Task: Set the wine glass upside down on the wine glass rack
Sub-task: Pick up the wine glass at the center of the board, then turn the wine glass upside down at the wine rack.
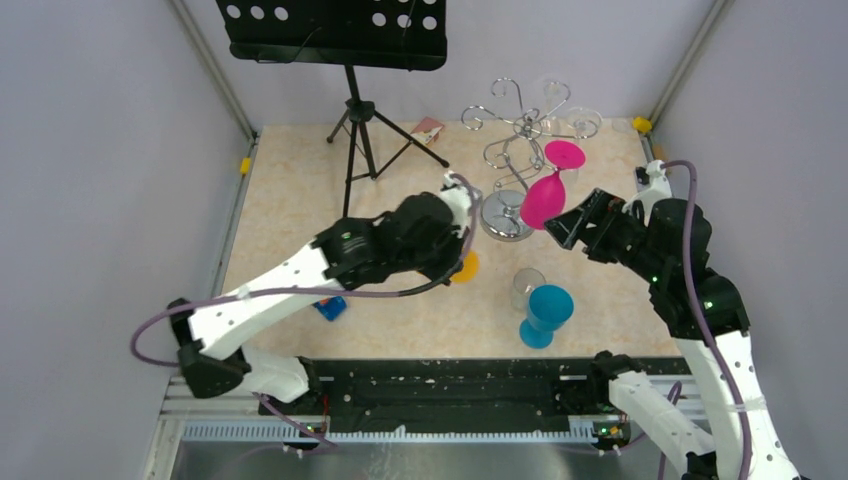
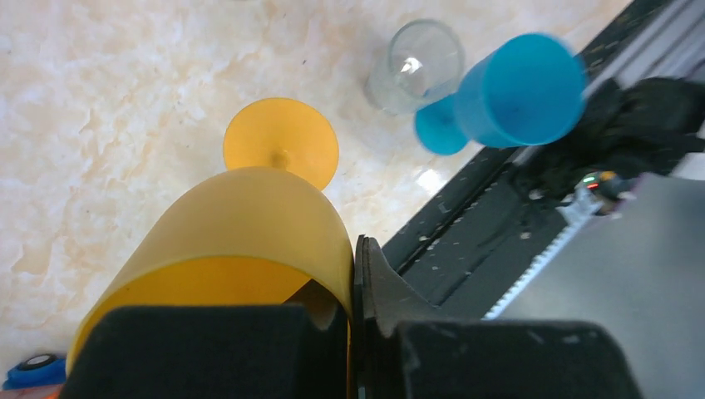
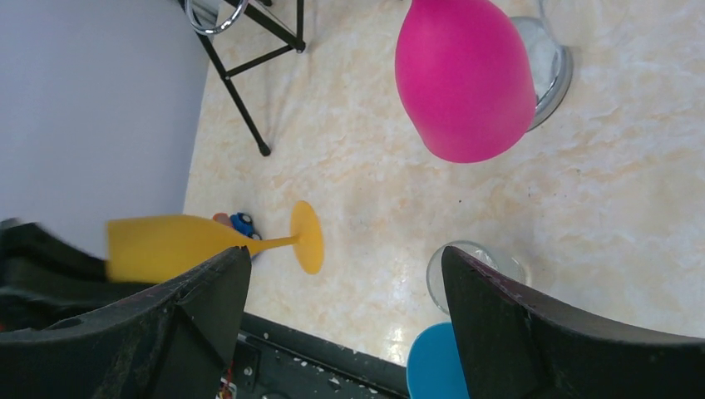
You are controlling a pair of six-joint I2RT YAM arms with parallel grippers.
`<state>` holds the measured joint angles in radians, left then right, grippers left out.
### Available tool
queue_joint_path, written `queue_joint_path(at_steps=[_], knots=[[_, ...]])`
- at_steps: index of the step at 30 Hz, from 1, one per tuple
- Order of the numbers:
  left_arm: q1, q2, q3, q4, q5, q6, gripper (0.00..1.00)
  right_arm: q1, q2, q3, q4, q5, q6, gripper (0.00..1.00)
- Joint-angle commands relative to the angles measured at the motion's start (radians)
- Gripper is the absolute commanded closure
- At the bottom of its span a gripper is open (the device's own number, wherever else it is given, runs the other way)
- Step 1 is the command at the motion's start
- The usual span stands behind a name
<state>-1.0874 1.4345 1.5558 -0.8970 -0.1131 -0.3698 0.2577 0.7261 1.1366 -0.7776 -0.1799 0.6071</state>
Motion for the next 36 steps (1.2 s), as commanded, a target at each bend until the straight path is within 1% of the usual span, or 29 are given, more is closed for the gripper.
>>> queue_joint_path(at_steps=[1,4,6,10,12,15,22,27,28,30,33,34,35,36], knots=[[-0.001,-0.197,-0.091,0.177,0.036,-0.094,1.00,-0.004,0.011,-0.022,0.073,-0.078,0.042,0.15],[0.000,-0.308,-0.167,0.304,0.041,-0.165,1.00,-0.004,0.031,-0.031,0.096,-0.141,0.062,0.17],[0.000,-0.359,-0.193,0.359,0.033,-0.209,1.00,-0.004,0.046,-0.047,0.124,-0.206,0.080,0.21],[-0.001,-0.382,-0.186,0.401,0.033,-0.254,1.00,-0.003,0.063,-0.104,0.242,-0.329,0.152,0.27],[0.000,-0.377,-0.170,0.407,0.044,-0.268,1.00,0.004,0.064,-0.128,0.300,-0.356,0.191,0.29],[0.000,-0.365,-0.145,0.410,0.066,-0.280,1.00,0.041,0.074,-0.132,0.326,-0.337,0.210,0.30],[0.000,-0.361,-0.135,0.456,0.078,-0.293,1.00,0.179,0.167,-0.072,0.277,-0.247,0.173,0.34],[0.000,-0.356,-0.127,0.460,0.084,-0.291,1.00,0.226,0.184,-0.067,0.323,-0.229,0.197,0.44],[0.000,-0.357,-0.129,0.460,0.085,-0.293,1.00,0.232,0.188,-0.068,0.325,-0.227,0.199,0.46],[-0.001,-0.361,-0.131,0.461,0.090,-0.297,1.00,0.242,0.201,-0.068,0.325,-0.228,0.197,0.59],[-0.001,-0.368,-0.137,0.463,0.086,-0.300,1.00,0.250,0.214,-0.067,0.331,-0.234,0.195,0.84],[0.000,-0.371,-0.140,0.462,0.083,-0.302,1.00,0.250,0.216,-0.066,0.333,-0.234,0.195,0.95],[0.000,-0.375,-0.143,0.461,0.080,-0.304,1.00,0.250,0.214,-0.063,0.335,-0.234,0.196,1.00],[-0.001,-0.378,-0.147,0.461,0.078,-0.306,1.00,0.250,0.211,-0.063,0.338,-0.231,0.195,1.00]])
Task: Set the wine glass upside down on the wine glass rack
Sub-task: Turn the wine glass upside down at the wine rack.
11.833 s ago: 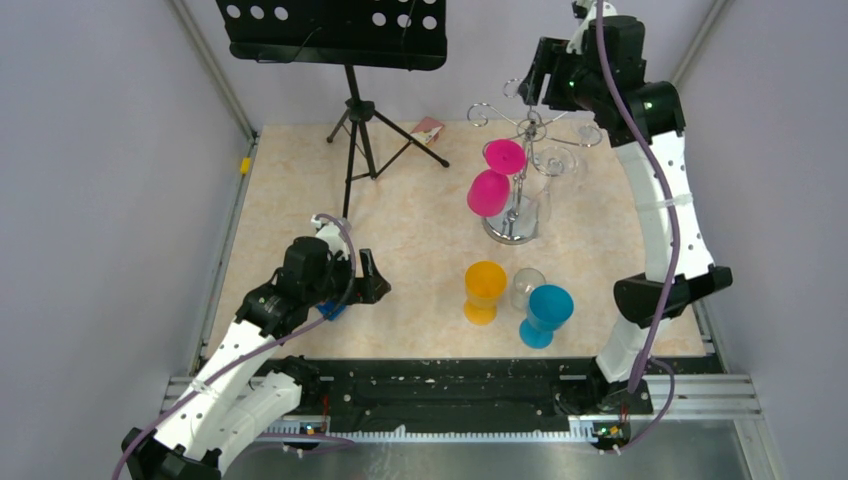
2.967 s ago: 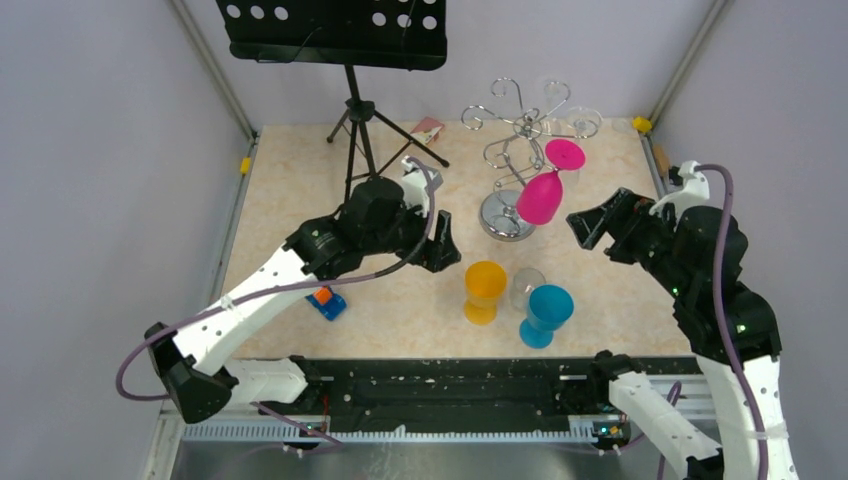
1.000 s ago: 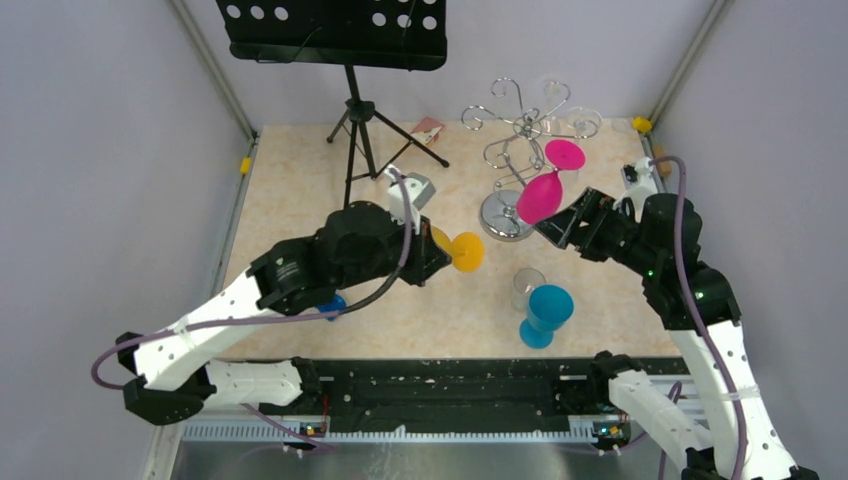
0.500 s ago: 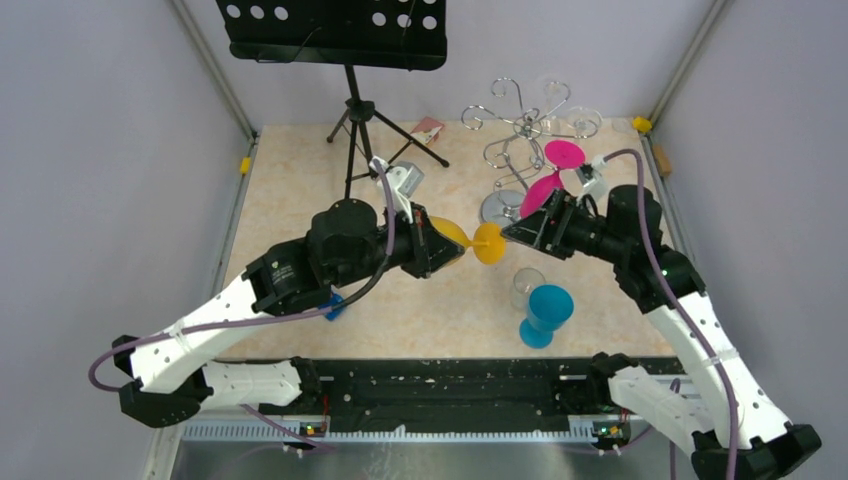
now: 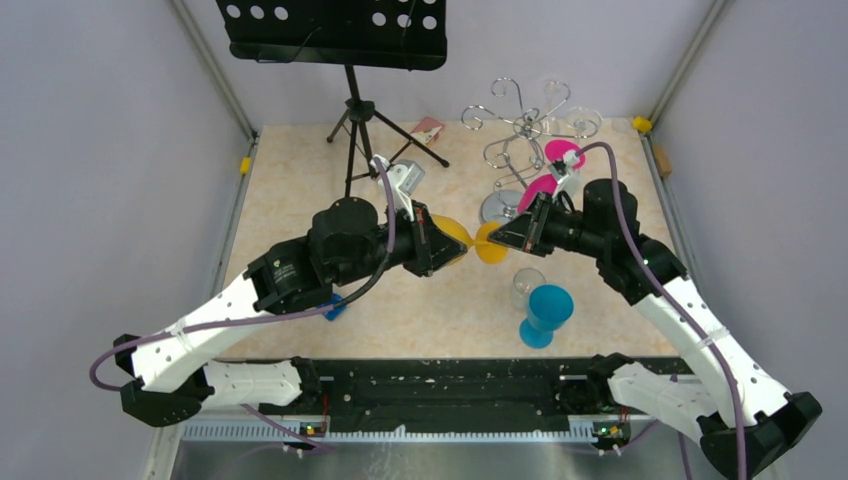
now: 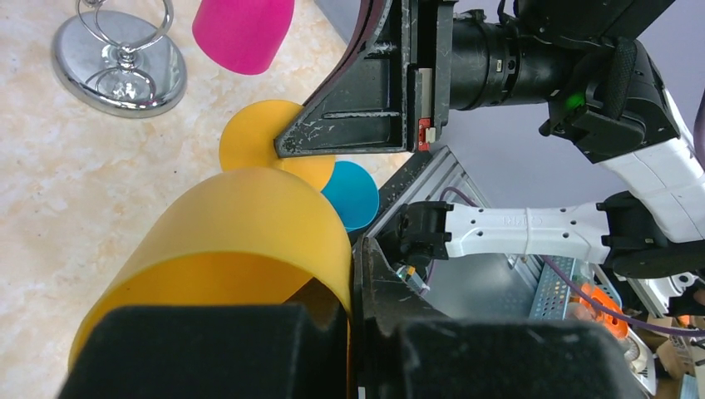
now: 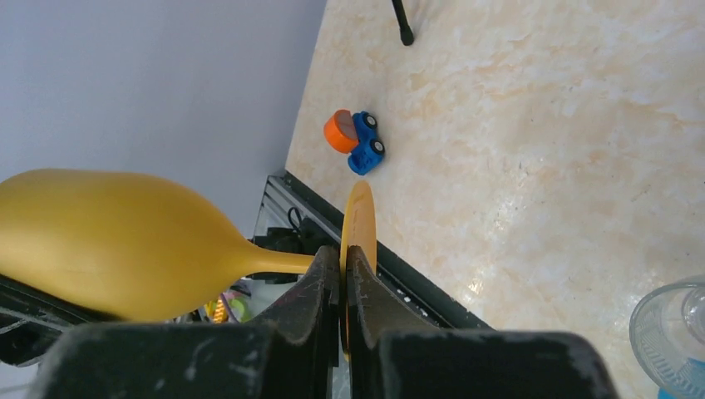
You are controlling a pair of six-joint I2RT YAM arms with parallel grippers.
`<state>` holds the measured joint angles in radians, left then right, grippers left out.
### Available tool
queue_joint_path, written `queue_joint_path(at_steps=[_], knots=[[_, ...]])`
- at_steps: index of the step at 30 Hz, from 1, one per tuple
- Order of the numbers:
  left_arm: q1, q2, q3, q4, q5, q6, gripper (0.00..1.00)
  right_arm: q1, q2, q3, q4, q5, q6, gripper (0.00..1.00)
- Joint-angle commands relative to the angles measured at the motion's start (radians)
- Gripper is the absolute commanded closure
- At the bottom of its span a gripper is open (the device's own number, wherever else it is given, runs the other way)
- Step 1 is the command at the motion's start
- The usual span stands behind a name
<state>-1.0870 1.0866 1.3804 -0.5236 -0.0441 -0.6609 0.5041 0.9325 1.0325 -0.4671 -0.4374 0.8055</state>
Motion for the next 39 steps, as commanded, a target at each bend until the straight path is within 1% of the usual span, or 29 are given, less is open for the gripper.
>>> queue_joint_path(at_steps=[1,3,4,5,8,10,12,15,18,21,25,27,29,33,37,39], knots=[[-0.001,-0.033,0.024,0.087,0.007,-0.015,1.00,0.004,0.001,0.045,0.025,0.035,-0.004,1.00],[-0.001,-0.035,0.017,0.081,0.005,-0.018,0.99,0.004,-0.010,0.049,0.017,0.066,-0.012,1.00],[-0.001,-0.035,0.018,0.072,0.007,-0.019,0.94,0.004,-0.018,0.048,0.024,0.078,-0.020,1.00],[-0.002,-0.034,0.019,0.060,0.009,-0.019,0.87,0.004,-0.026,0.041,0.040,0.086,-0.027,1.00],[-0.001,-0.030,0.029,0.001,0.003,-0.030,0.57,0.004,-0.045,0.021,0.070,0.105,-0.048,1.00],[-0.001,-0.032,0.036,-0.046,-0.010,-0.041,0.42,0.004,-0.049,0.017,0.068,0.125,-0.070,1.00],[-0.001,-0.036,0.052,-0.102,-0.017,-0.040,0.32,0.004,-0.050,0.032,0.029,0.146,-0.119,1.00],[-0.002,-0.052,0.063,-0.172,-0.022,-0.037,0.23,0.004,-0.050,0.067,-0.051,0.214,-0.212,1.00],[-0.001,-0.067,0.062,-0.237,-0.006,-0.041,0.22,0.004,-0.063,0.086,-0.099,0.252,-0.301,1.00],[0.000,-0.087,0.036,-0.269,0.074,-0.045,0.21,0.004,-0.070,0.120,-0.149,0.285,-0.382,1.00],[0.002,-0.132,-0.037,-0.248,0.154,-0.081,0.20,0.004,-0.067,0.157,-0.174,0.289,-0.483,1.00],[0.010,-0.145,-0.061,-0.231,0.191,-0.099,0.20,0.004,-0.065,0.162,-0.159,0.257,-0.524,1.00],[0.020,-0.152,-0.075,-0.210,0.231,-0.105,0.19,0.004,-0.068,0.160,-0.134,0.233,-0.549,1.00],[0.056,-0.165,-0.103,-0.133,0.326,-0.131,0.12,0.004,-0.077,0.135,-0.085,0.209,-0.604,1.00],[0.129,-0.159,-0.137,-0.024,0.487,-0.181,0.11,0.004,-0.070,0.131,-0.077,0.204,-0.693,1.00],[0.191,-0.158,-0.172,0.054,0.589,-0.235,0.11,0.004,-0.065,0.130,-0.083,0.200,-0.738,1.00]])
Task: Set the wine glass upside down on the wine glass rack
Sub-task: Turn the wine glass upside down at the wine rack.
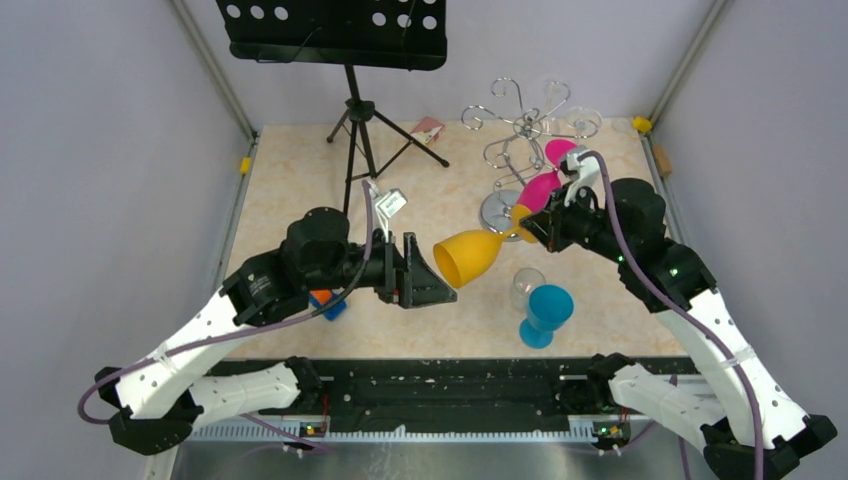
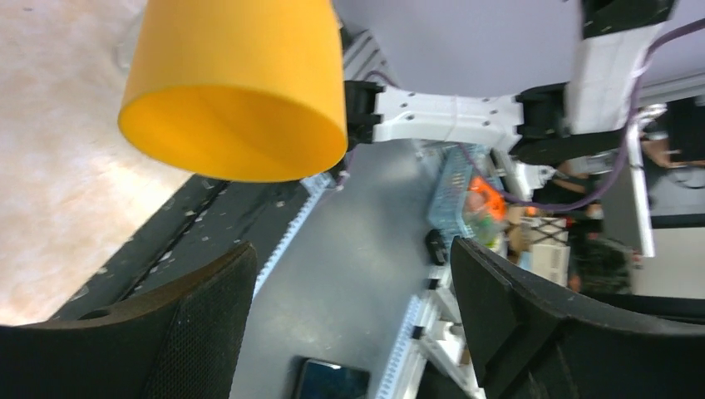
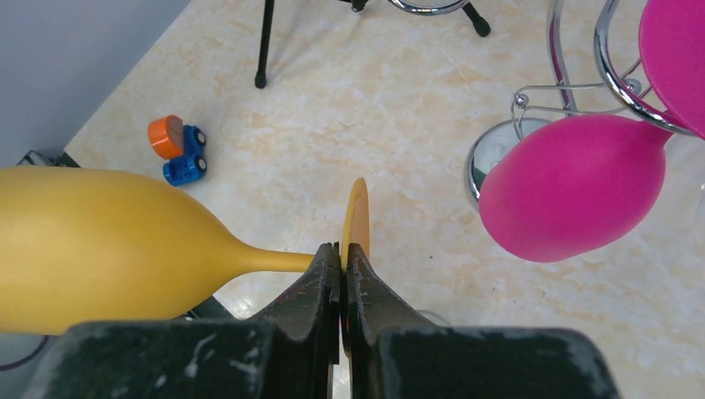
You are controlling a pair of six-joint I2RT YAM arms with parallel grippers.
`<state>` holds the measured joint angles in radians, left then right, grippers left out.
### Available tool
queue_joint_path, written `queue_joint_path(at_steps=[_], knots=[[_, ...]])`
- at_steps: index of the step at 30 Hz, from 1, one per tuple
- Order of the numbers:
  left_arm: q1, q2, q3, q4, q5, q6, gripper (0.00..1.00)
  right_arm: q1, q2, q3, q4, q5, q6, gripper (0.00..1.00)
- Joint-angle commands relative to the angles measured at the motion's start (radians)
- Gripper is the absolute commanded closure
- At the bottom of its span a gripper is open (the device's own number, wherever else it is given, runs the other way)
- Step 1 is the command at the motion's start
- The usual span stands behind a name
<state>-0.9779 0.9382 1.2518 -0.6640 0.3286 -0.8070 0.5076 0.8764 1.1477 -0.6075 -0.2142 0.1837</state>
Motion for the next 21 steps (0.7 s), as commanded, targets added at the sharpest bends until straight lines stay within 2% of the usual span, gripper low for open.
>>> queue_joint_path(at_steps=[1,7,9,11,16,21], knots=[[0.114,-0.012,-0.069,0.245,0.269,-0.126,0.11,0.000,-0.008,0.016,0.053,-0.024,-0.138,1.00],[0.286,-0.041,-0.225,0.611,0.498,-0.386,0.11,0.001,0.001,0.016,0.056,-0.011,-0.193,1.00],[0.313,-0.039,-0.248,0.694,0.538,-0.448,0.11,0.008,0.015,0.024,0.035,0.012,-0.222,1.00],[0.332,-0.040,-0.249,0.708,0.561,-0.462,0.11,0.028,0.031,0.032,0.012,0.059,-0.243,1.00],[0.379,-0.054,-0.204,0.548,0.577,-0.353,0.11,0.140,0.056,0.025,-0.006,0.199,-0.257,1.00],[0.431,-0.060,-0.097,0.233,0.520,-0.142,0.10,0.317,0.100,0.026,-0.005,0.414,-0.295,1.00]])
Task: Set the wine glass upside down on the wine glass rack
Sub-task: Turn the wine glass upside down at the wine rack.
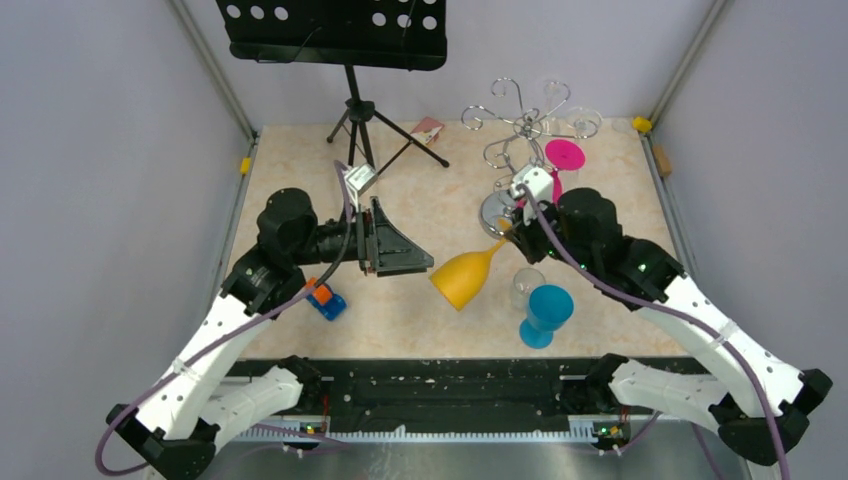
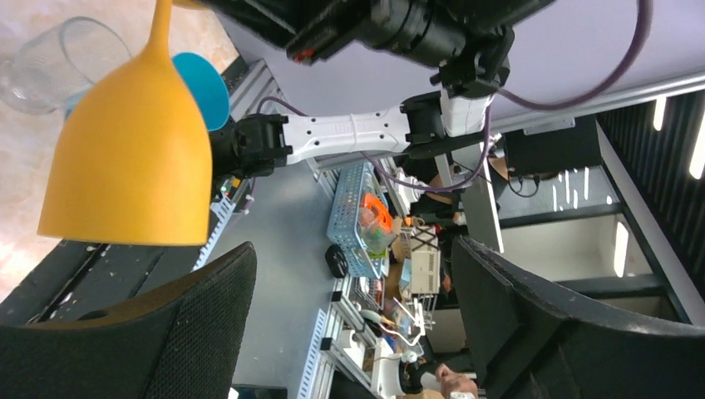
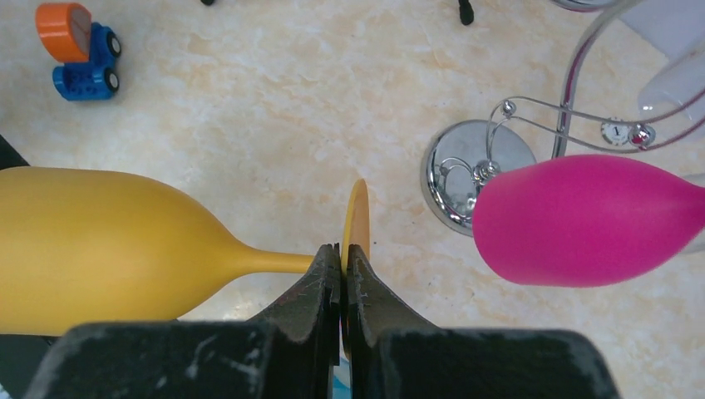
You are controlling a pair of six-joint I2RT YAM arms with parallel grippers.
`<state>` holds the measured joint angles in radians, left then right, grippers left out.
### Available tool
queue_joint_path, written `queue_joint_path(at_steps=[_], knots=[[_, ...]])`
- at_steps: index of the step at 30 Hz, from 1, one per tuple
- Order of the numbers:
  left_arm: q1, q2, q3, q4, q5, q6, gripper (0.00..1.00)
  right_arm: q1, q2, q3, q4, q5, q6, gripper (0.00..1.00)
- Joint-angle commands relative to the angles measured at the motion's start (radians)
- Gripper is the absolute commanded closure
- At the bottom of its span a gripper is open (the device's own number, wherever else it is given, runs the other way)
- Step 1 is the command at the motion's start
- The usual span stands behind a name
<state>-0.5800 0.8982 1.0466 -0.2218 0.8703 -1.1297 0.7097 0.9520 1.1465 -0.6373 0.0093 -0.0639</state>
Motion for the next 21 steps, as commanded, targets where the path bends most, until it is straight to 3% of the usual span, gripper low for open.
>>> queue_joint_path(at_steps=[1,4,9,16,21], knots=[[0.039,-0.016,0.143,-0.281,-0.051,0.230,0.10,0.153,0.035,0.030,0.031,0.245,-0.053,1.00],[0.041,-0.001,0.200,-0.463,-0.145,0.360,0.10,0.269,0.066,0.035,0.064,0.349,-0.066,1.00],[0.046,0.039,0.254,-0.699,-0.299,0.445,0.09,0.458,0.115,-0.004,0.152,0.547,-0.154,1.00],[0.056,0.042,0.217,-0.721,-0.338,0.449,0.08,0.674,0.129,-0.106,0.377,0.807,-0.340,1.00],[0.070,0.037,0.170,-0.683,-0.283,0.419,0.08,0.827,0.176,-0.218,0.640,0.999,-0.611,1.00]])
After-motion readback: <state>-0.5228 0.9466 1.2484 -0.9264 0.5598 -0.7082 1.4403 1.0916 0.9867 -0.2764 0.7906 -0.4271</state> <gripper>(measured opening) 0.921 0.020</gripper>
